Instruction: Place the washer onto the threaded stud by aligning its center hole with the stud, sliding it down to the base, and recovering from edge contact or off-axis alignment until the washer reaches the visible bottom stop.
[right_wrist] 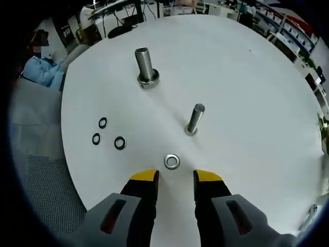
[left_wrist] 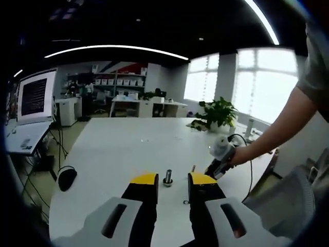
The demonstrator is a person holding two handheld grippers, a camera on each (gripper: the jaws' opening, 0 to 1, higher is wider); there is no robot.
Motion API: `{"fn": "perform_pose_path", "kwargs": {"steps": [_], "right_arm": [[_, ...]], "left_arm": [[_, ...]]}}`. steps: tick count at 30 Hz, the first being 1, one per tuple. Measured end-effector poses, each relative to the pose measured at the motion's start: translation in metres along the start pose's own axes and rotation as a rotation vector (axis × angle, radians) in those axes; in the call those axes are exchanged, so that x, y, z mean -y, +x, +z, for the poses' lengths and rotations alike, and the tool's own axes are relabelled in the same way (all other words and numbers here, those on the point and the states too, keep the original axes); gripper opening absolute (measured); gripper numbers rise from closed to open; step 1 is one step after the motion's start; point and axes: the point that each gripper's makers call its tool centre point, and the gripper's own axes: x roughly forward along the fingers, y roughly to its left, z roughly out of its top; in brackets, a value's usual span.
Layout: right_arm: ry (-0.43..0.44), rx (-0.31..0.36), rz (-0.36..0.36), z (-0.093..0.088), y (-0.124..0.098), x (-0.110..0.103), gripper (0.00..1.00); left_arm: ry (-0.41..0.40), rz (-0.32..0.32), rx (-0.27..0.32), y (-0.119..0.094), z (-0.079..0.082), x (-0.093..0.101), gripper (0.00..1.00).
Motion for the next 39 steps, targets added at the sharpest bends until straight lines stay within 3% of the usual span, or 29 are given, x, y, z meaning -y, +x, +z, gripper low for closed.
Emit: {"fn": "perform_pose_path", "kwargs": {"steps": [10,16,25,33,39], "right_arm": [[-0.122,-0.040,0.046,0.009,0.004,-0.005,0.25],[-0.237,-0.136,0.073,0.008,0.005,-0.007,0.23],[-0.319,-0.216,0.084,0.009,0.007,-0.006,0.16],[-0.346,-0.294,0.087,0.010,0.008,-0.008,0.15],[-0.322,-0.297,0.097,0.010,0.007,-0.006,0.15]], "left_arm": [[-0.018,-0.002,-0.001,0.000,-0.001,-0.001,0.20],[-0.019,-0.002,-0.008,0.001,-0.002,-0.001,0.20],[-0.018,-0.004,-0.013,0.001,-0.004,-0.001,0.19],[-0.019,-0.004,-0.015,0.000,-0.004,-0.001,0.18],[-0.011,-0.003,-0.019,0.000,-0.005,-0.001,0.18]]}}
